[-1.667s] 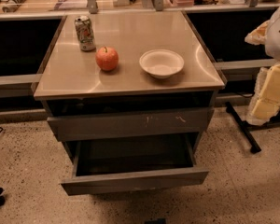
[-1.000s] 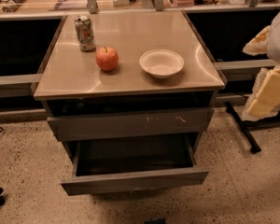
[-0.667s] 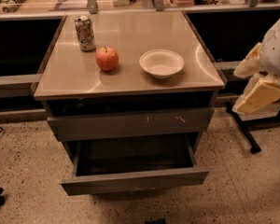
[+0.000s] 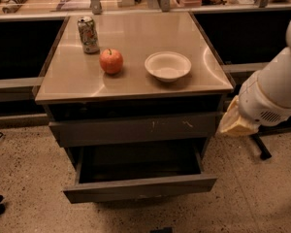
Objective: Close middle drawer
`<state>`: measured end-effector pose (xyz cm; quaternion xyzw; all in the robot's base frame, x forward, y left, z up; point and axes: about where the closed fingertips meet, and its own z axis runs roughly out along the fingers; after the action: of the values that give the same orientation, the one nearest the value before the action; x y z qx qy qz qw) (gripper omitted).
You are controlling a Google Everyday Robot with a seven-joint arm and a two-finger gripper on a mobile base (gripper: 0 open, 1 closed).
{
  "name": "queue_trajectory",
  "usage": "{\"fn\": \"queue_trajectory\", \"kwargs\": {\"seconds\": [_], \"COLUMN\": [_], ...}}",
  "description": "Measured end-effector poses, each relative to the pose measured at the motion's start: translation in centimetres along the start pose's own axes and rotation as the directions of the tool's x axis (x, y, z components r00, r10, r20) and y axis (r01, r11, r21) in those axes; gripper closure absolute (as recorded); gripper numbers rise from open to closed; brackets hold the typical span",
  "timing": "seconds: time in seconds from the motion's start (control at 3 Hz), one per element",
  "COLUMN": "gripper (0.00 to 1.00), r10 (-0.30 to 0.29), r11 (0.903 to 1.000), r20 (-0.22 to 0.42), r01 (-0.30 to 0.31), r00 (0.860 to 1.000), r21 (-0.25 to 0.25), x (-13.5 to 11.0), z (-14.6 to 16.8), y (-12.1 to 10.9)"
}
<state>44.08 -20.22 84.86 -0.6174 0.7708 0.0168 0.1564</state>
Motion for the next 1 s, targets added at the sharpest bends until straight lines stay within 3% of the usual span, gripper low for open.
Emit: {"fn": "queue_trajectory", "kwargs": {"seconds": [0.33, 0.67, 1.0], "gripper": [1.00, 1.00, 1.00], "r10": [-0.003, 0.011, 0.008], "r11": [0.9943, 0.9763, 0.9762], "r20": [-0.016, -0.029, -0.030], "r01": [0.001, -0.017, -0.014], "r00": [1.000, 1.000, 1.000], "r21": [-0.107, -0.216, -0.216], "x": [0.6, 0.8, 0.8], "z": [8.3, 15.1, 15.2], "y": [2.0, 3.8, 3.8]}}
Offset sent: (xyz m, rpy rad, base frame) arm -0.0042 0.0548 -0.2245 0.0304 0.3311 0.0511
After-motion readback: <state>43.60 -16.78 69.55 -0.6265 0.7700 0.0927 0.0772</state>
